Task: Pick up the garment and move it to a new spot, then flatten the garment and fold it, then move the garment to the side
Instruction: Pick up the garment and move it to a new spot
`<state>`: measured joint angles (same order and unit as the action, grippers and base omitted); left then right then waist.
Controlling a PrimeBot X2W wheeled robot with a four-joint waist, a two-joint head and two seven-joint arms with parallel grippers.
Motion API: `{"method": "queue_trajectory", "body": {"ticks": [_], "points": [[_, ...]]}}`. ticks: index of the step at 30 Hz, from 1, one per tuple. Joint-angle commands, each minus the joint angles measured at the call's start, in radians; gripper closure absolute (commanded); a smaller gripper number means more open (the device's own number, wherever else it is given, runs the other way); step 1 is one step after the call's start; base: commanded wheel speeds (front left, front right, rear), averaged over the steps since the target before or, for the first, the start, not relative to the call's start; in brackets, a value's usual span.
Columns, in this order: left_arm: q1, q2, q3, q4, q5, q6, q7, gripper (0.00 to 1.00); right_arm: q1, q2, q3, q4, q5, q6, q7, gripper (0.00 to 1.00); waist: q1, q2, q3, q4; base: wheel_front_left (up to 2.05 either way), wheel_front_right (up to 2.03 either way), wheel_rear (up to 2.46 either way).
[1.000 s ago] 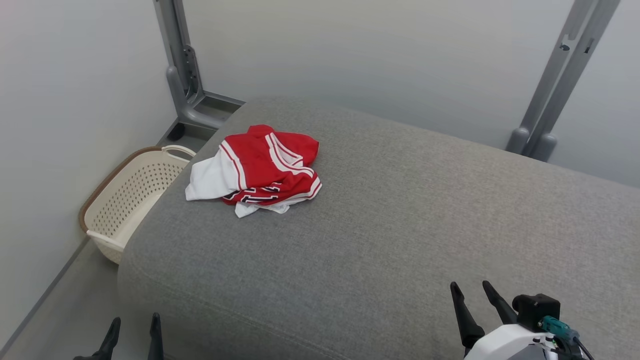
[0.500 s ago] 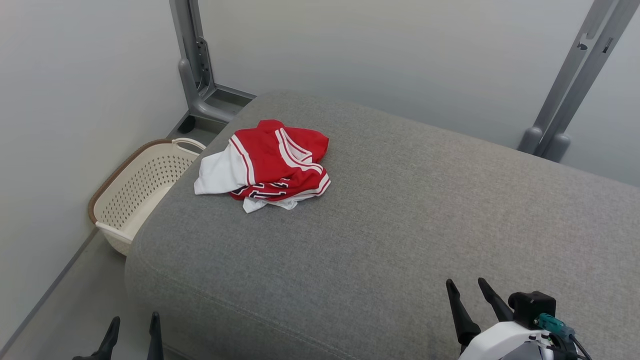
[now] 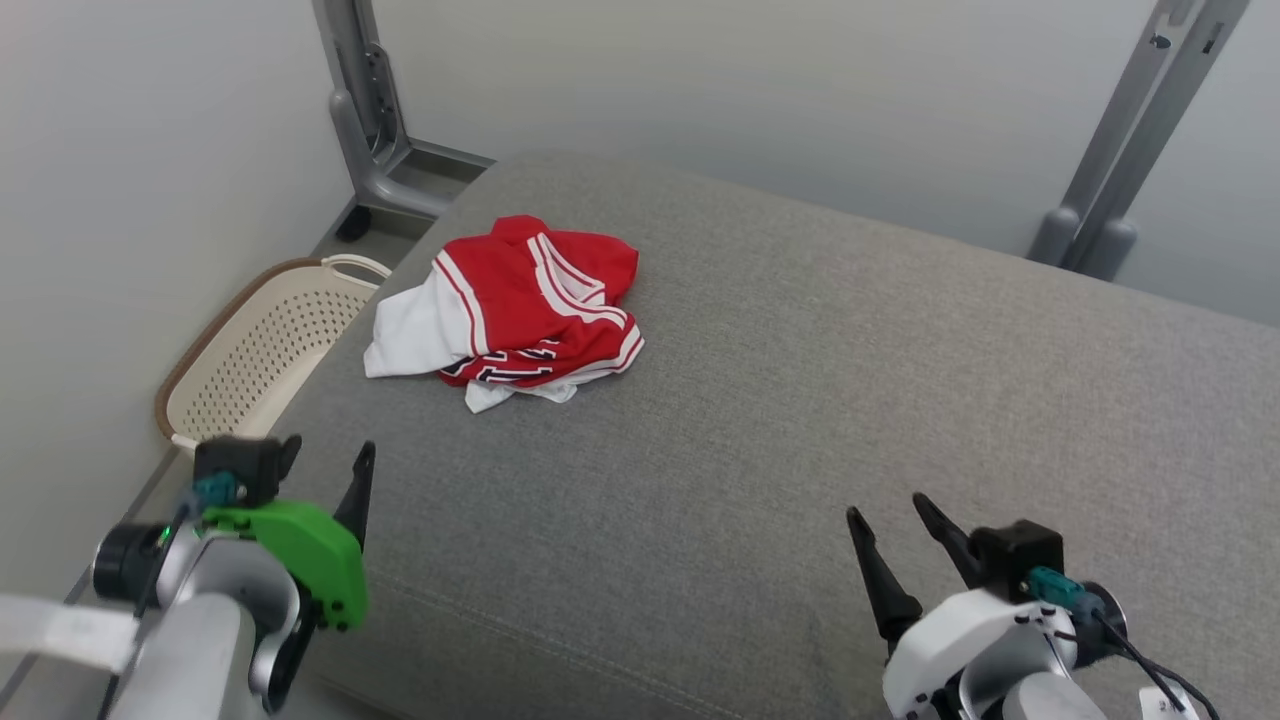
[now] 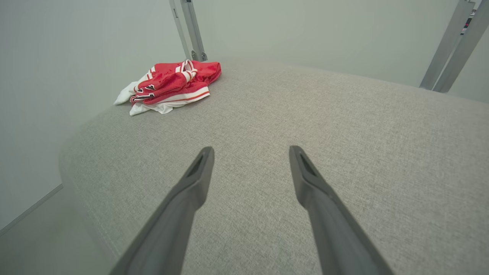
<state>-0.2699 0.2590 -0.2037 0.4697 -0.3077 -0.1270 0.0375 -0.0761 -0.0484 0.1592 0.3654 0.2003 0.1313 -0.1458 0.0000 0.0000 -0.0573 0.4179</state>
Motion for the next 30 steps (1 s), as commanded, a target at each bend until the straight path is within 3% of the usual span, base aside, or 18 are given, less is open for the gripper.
{"method": "queue_trajectory", "body": {"ticks": [1,8,16,23,30], "points": [[-0.062,0.015,-0.034,0.021,-0.017,-0.003,0.03,0.0,-0.018,-0.004,0.01,-0.03,-0.023,-0.001,0.023,0.0,0.0,0.0,0.084,-0.074,0.0,0.0,0.0],[-0.308,0.086,-0.235,0.099,-0.187,-0.003,0.121,0.0,-0.05,-0.032,0.053,-0.203,-0.097,-0.001,0.15,0.0,0.0,0.0,0.223,-0.17,0.0,0.0,0.0],[-0.487,0.159,-0.437,0.179,-0.308,-0.003,0.153,0.0,-0.013,-0.078,0.029,-0.374,-0.119,-0.001,0.233,0.0,0.0,0.0,0.339,-0.249,0.0,0.0,0.0],[-0.595,0.196,-0.548,0.265,-0.374,-0.003,0.17,0.0,0.015,-0.084,0.013,-0.461,-0.126,-0.001,0.262,0.0,0.0,0.0,0.412,-0.29,0.0,0.0,0.0],[-0.656,0.198,-0.578,0.368,-0.412,-0.003,0.17,0.0,0.015,-0.084,0.006,-0.485,-0.125,-0.001,0.261,0.0,0.0,0.0,0.446,-0.308,0.0,0.0,0.0]]}}
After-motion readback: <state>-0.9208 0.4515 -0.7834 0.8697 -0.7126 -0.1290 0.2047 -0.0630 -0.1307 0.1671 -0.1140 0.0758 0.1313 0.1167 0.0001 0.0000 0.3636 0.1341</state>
